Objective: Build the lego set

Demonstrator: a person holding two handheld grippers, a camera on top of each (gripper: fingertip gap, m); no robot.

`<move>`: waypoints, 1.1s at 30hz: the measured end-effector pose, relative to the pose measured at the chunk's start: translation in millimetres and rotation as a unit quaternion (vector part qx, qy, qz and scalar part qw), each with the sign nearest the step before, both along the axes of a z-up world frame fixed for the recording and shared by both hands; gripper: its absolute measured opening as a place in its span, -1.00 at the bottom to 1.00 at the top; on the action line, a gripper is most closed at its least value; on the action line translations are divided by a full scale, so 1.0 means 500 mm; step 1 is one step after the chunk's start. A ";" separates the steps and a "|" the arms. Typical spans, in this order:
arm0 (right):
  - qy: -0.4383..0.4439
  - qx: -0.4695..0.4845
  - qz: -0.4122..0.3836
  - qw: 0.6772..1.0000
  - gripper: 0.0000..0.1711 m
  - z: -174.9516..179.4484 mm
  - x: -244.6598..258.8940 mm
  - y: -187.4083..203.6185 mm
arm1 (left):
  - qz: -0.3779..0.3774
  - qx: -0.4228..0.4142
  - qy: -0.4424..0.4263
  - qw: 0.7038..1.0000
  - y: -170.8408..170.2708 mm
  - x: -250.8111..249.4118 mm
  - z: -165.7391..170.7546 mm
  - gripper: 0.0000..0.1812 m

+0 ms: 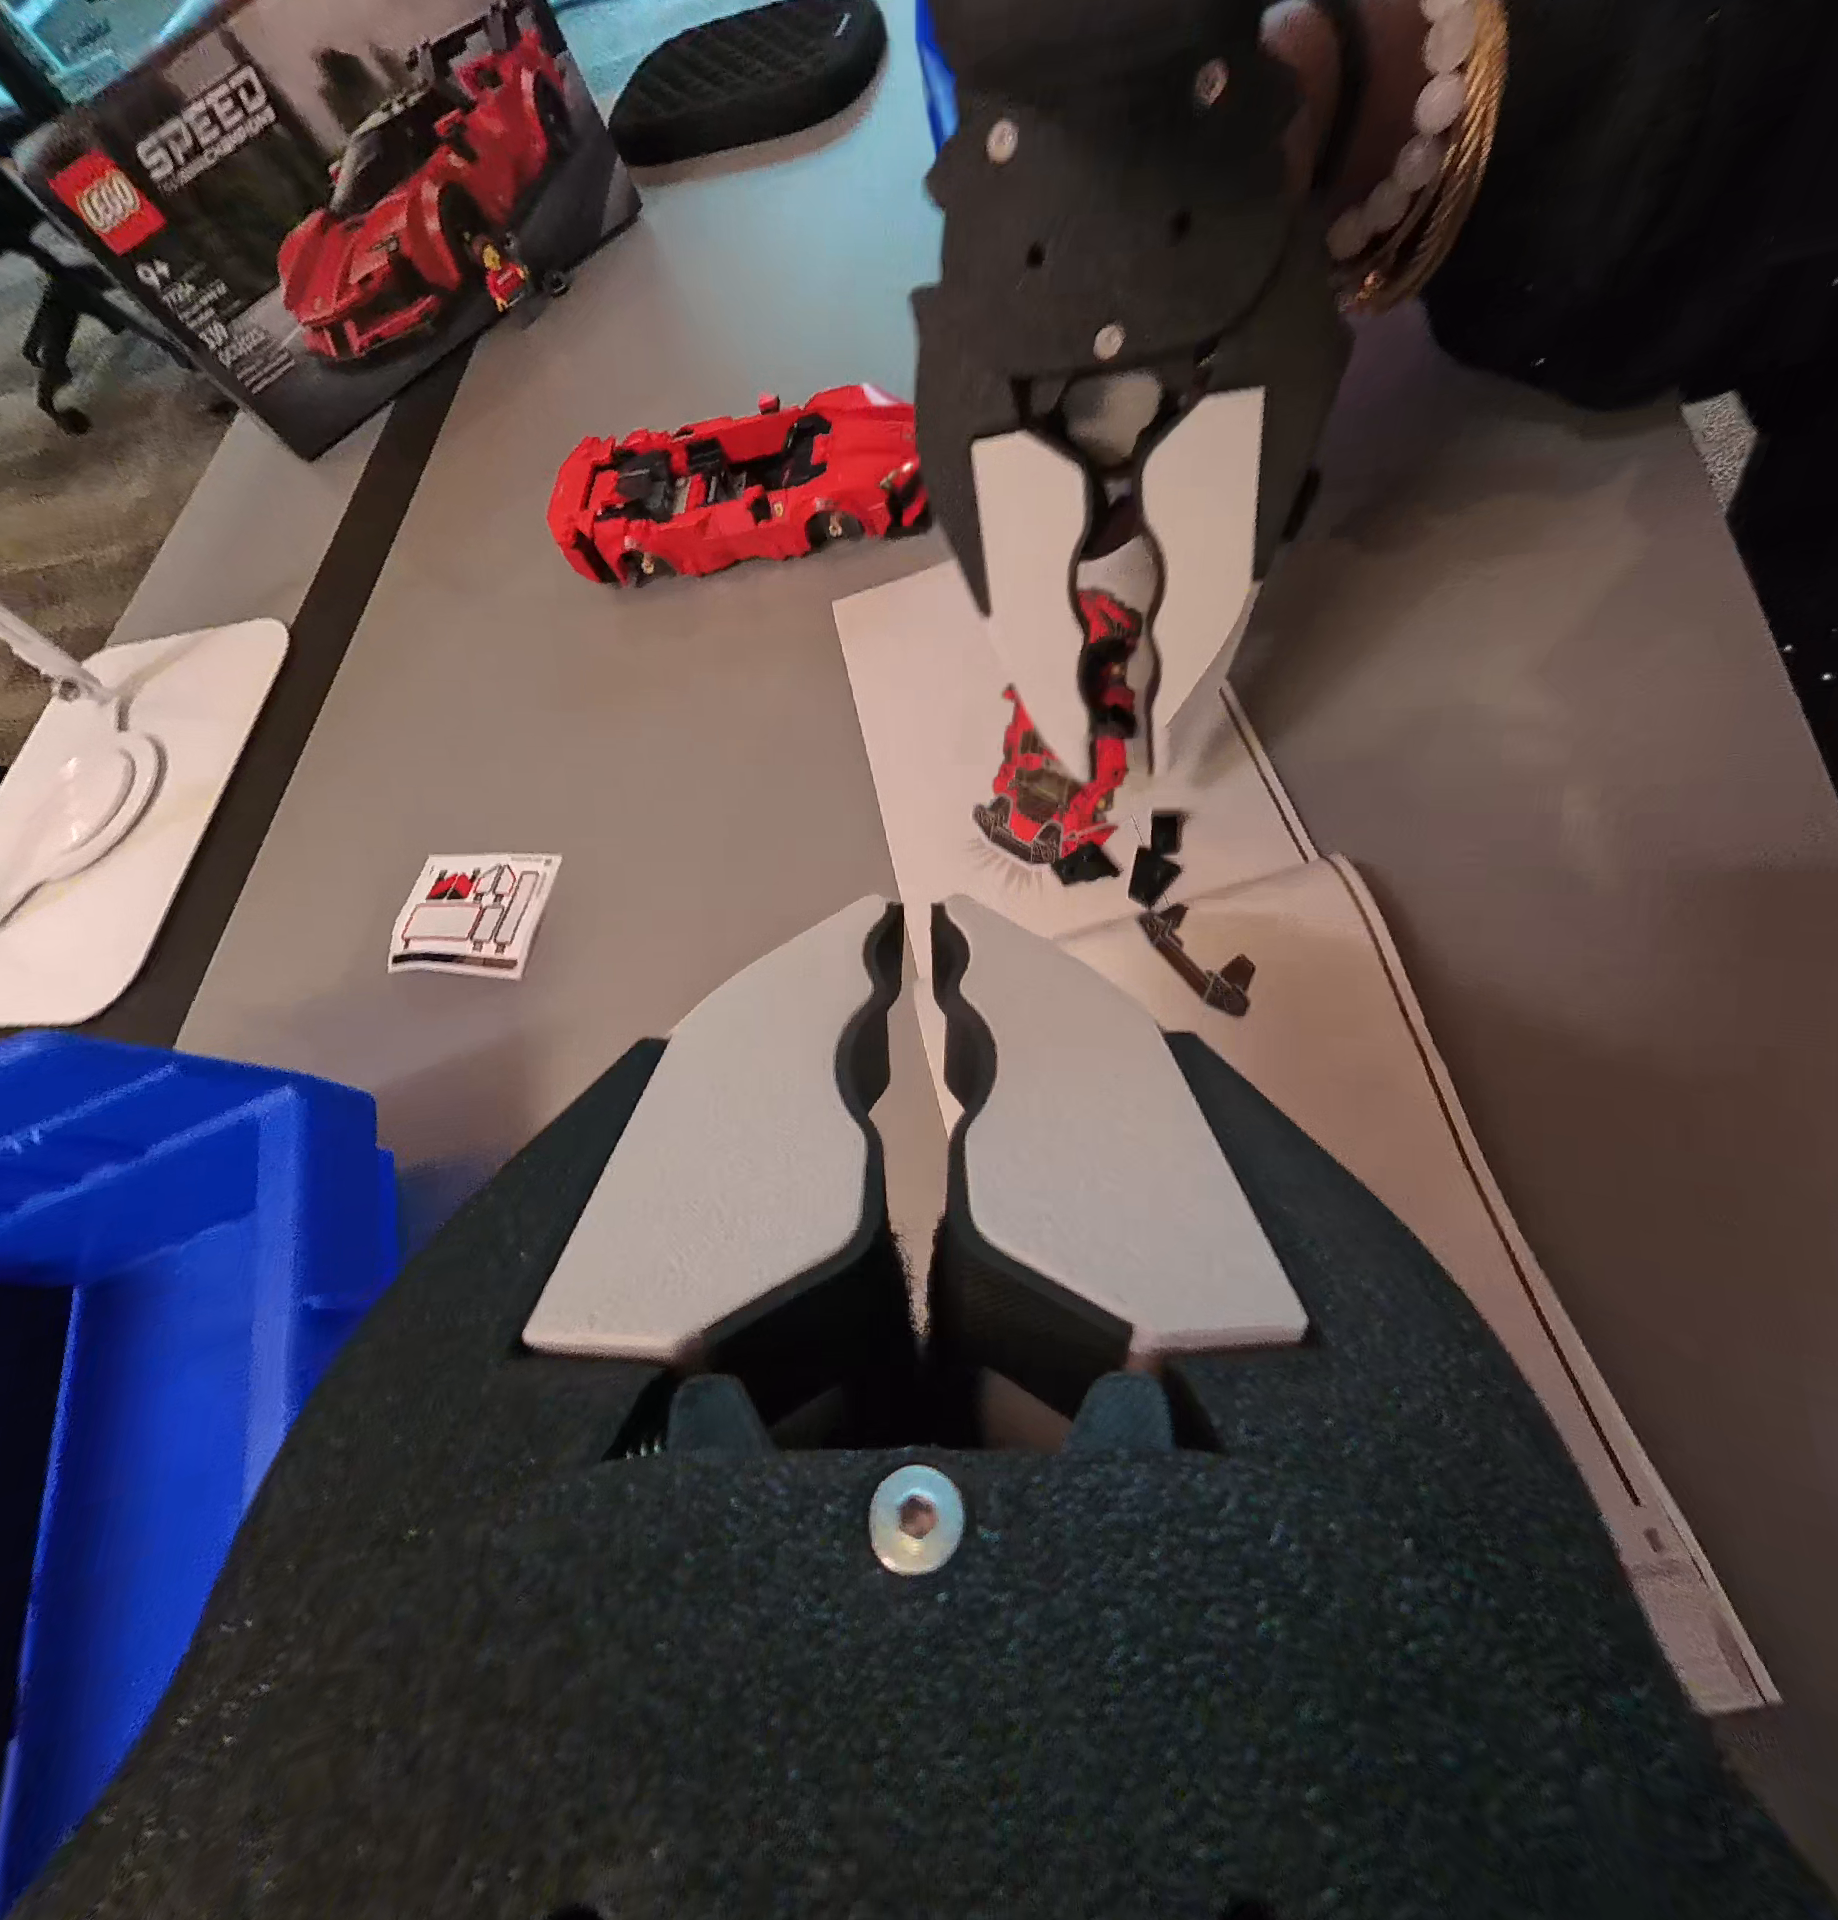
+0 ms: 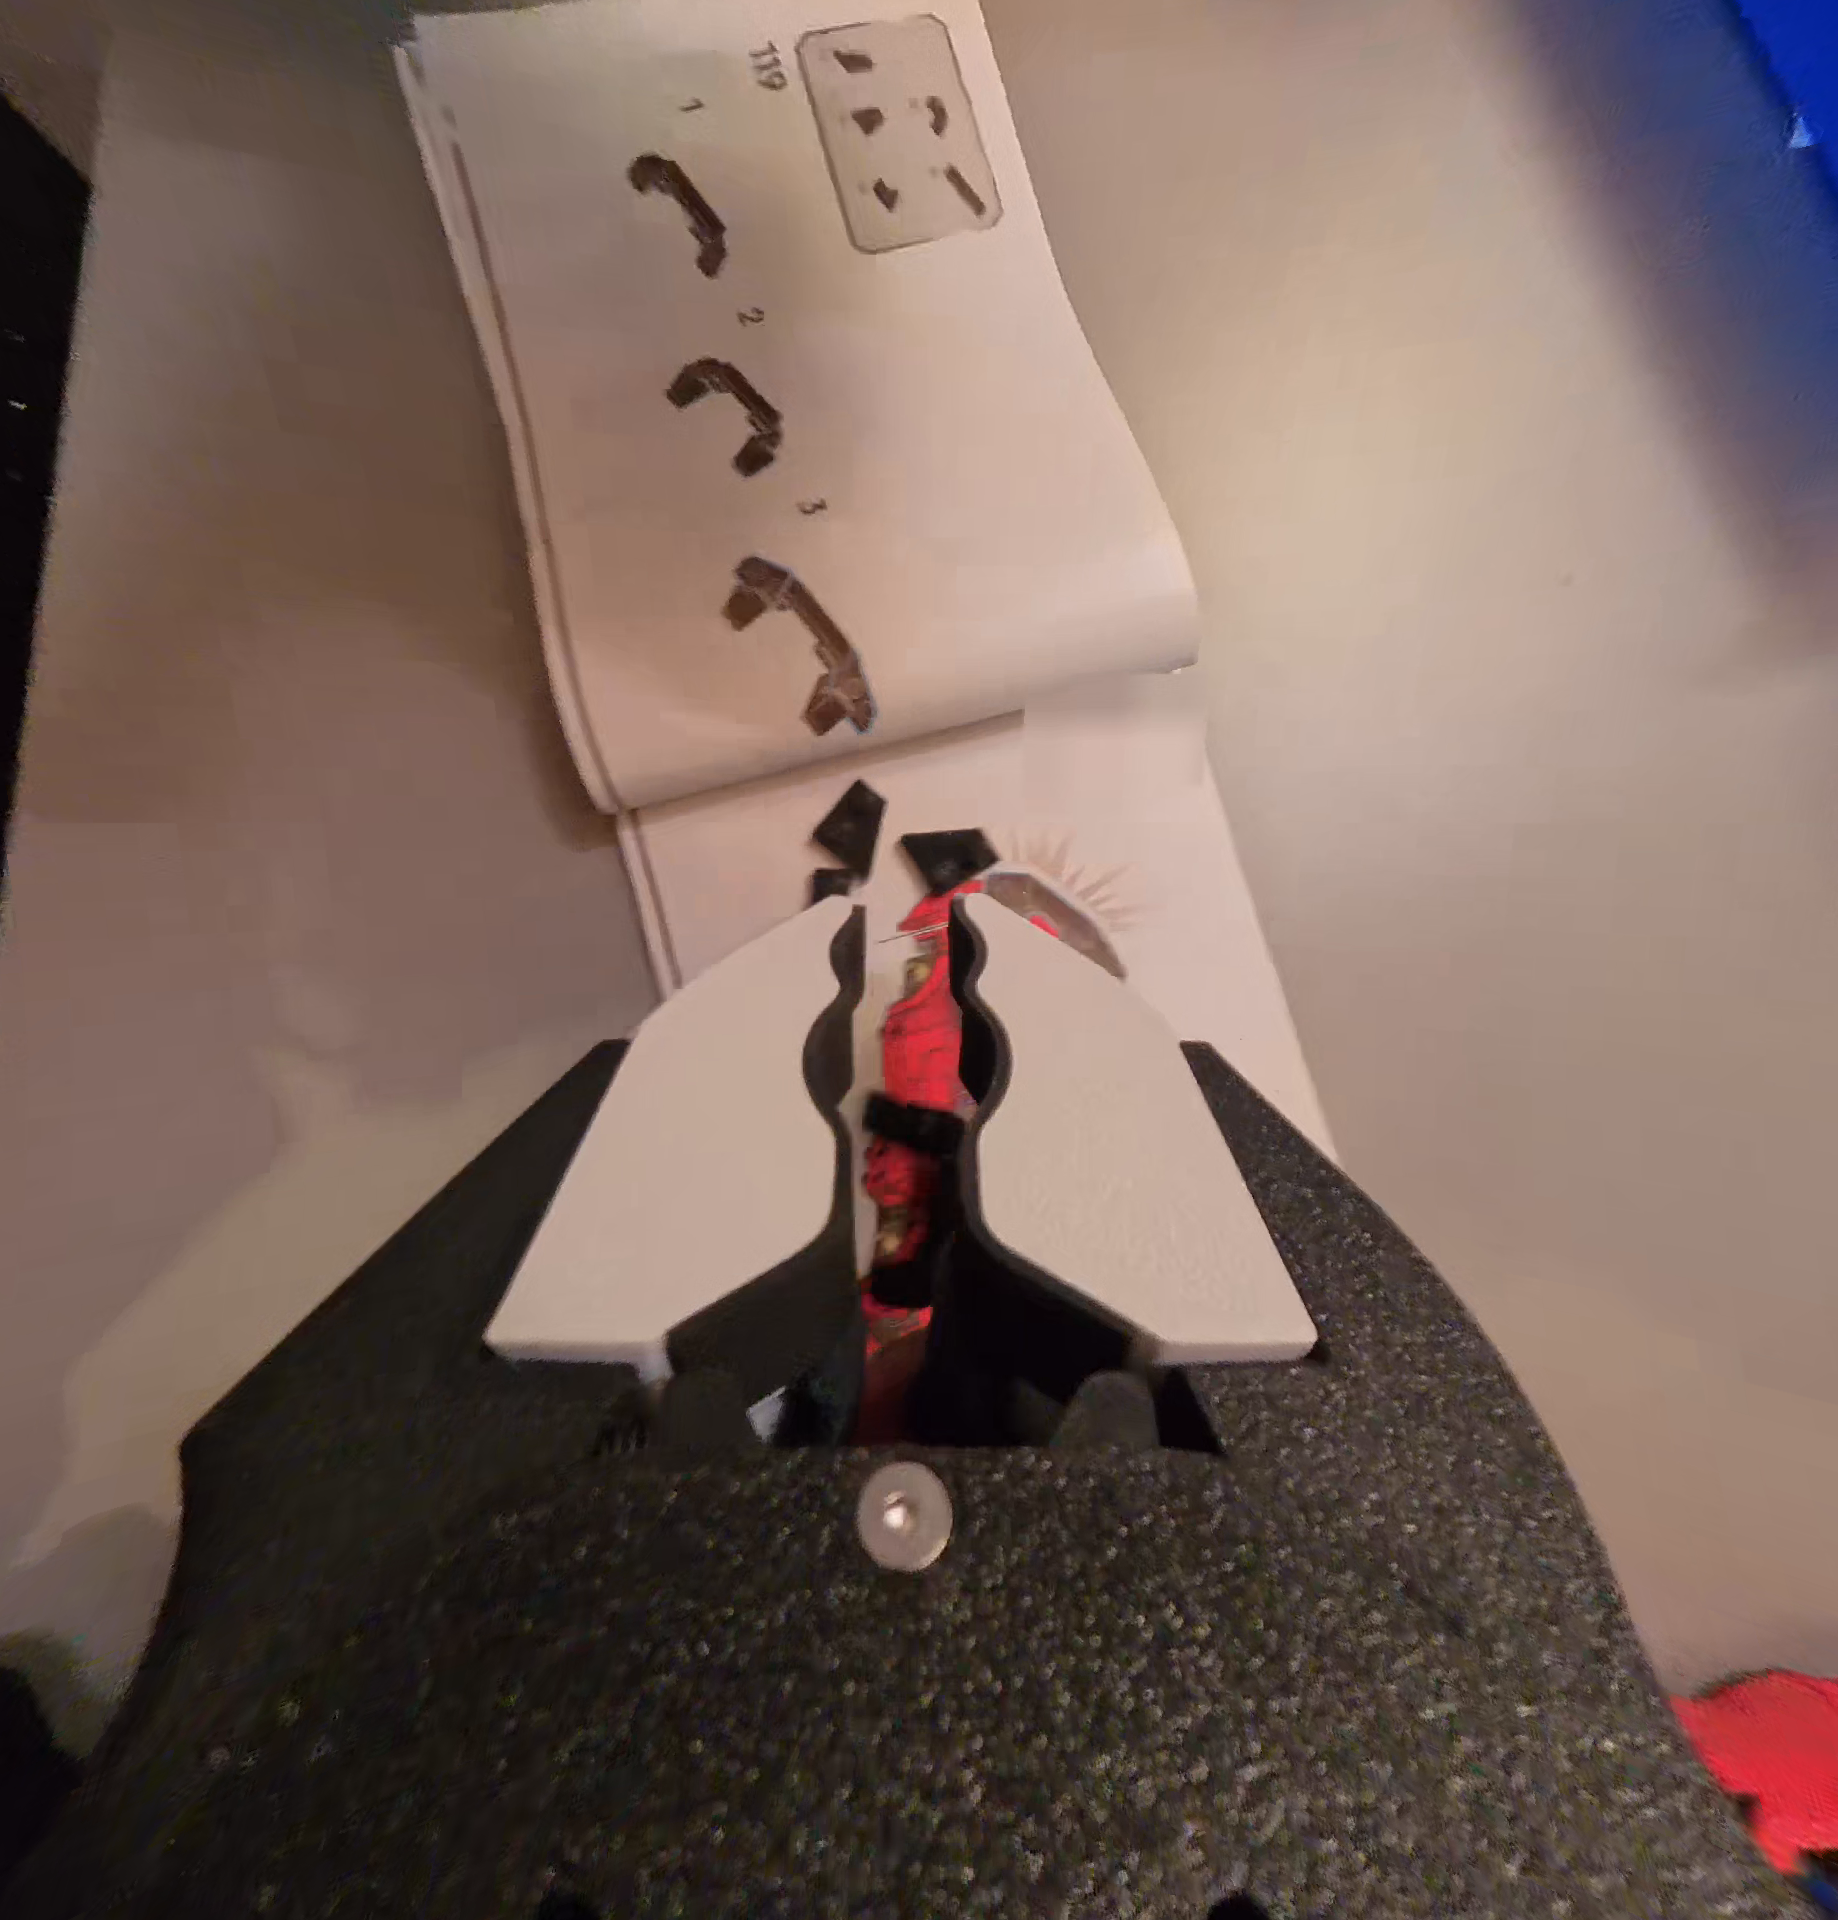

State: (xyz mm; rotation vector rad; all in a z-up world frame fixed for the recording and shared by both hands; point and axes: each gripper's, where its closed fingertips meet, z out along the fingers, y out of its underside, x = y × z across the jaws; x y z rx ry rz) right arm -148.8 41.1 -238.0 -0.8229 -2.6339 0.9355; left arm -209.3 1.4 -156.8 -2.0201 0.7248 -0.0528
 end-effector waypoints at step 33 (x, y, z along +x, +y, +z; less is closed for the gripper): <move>0.021 -0.047 -0.357 0.932 -0.91 -0.011 0.167 0.141 | -0.141 -0.287 -0.011 0.947 0.190 0.199 -0.205 -0.82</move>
